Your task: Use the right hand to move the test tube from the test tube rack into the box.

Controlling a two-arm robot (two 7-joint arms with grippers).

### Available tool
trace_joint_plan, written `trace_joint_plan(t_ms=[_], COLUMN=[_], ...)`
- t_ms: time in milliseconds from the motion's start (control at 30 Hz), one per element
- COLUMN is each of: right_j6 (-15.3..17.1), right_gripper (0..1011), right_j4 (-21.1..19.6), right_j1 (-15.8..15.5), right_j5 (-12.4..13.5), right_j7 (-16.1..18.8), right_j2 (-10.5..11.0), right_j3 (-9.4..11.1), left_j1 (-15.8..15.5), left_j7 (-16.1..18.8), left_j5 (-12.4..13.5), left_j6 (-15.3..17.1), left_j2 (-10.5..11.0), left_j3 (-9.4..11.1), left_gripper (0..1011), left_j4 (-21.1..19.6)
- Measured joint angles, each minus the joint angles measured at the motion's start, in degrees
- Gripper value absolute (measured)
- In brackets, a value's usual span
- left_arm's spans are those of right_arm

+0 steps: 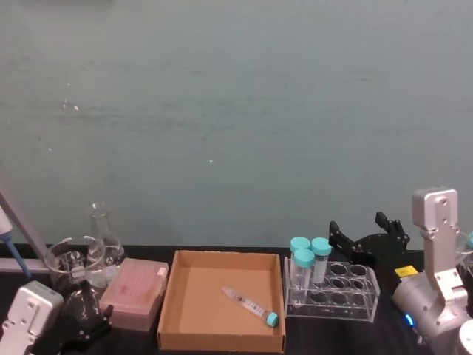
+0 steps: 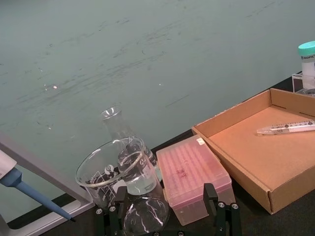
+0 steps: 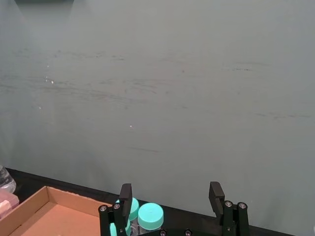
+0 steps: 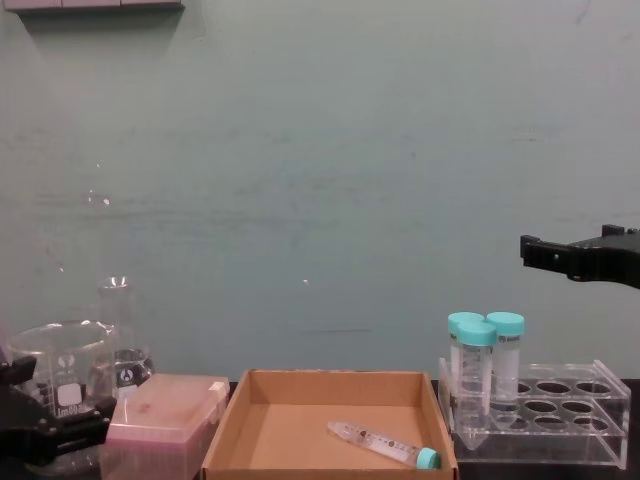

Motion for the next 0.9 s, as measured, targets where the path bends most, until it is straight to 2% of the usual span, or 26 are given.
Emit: trace_joint_plan(t_ms=[900], right_j6=[-0.2], right_gripper=[1002], right_j4=[-0.3], right_j1=[0.0], right_j5=[-0.2], right_j7=[-0.1], right_j2=[0.3], right_j3=[-0.2], left_j1=[0.0], left_j7=[0.0], left_j5=[0.0], left_j6=[0.0], left_j2=[0.0], left_j3=[0.0], left_gripper=[1000], left_j4=[0.0])
